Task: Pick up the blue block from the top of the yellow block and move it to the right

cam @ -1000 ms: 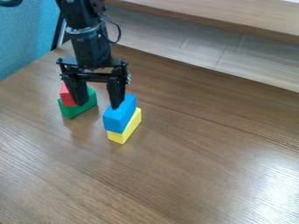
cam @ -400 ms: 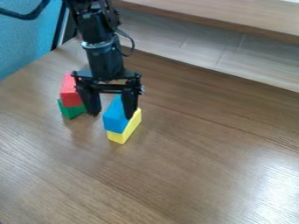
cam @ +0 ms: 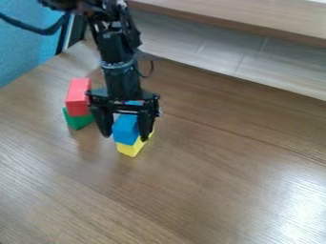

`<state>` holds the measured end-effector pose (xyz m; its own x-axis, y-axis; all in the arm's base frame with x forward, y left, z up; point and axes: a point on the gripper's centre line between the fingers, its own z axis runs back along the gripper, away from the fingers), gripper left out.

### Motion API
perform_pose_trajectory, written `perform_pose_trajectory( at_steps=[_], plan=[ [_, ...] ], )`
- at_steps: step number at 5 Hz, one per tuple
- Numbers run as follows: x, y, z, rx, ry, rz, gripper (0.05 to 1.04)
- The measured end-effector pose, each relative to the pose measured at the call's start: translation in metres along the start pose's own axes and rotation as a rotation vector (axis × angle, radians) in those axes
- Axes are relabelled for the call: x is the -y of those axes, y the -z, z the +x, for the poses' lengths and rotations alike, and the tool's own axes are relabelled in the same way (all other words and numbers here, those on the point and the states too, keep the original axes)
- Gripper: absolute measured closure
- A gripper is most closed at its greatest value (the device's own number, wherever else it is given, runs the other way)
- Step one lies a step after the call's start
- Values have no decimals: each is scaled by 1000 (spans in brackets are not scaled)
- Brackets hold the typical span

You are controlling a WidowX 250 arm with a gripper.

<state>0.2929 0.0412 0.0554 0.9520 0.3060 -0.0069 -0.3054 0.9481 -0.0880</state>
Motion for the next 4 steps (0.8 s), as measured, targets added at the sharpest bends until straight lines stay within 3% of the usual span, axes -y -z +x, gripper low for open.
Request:
perform_pose_trajectory(
  at_steps=[1,2,3,4],
  plan=[
    [0,5,-1,17,-3,-2,393],
    [0,6,-1,15,-2,-3,485],
    [0,4,-5,14,20,-13,485],
    [5,-16,-8,66,55,-24,485]
  ],
)
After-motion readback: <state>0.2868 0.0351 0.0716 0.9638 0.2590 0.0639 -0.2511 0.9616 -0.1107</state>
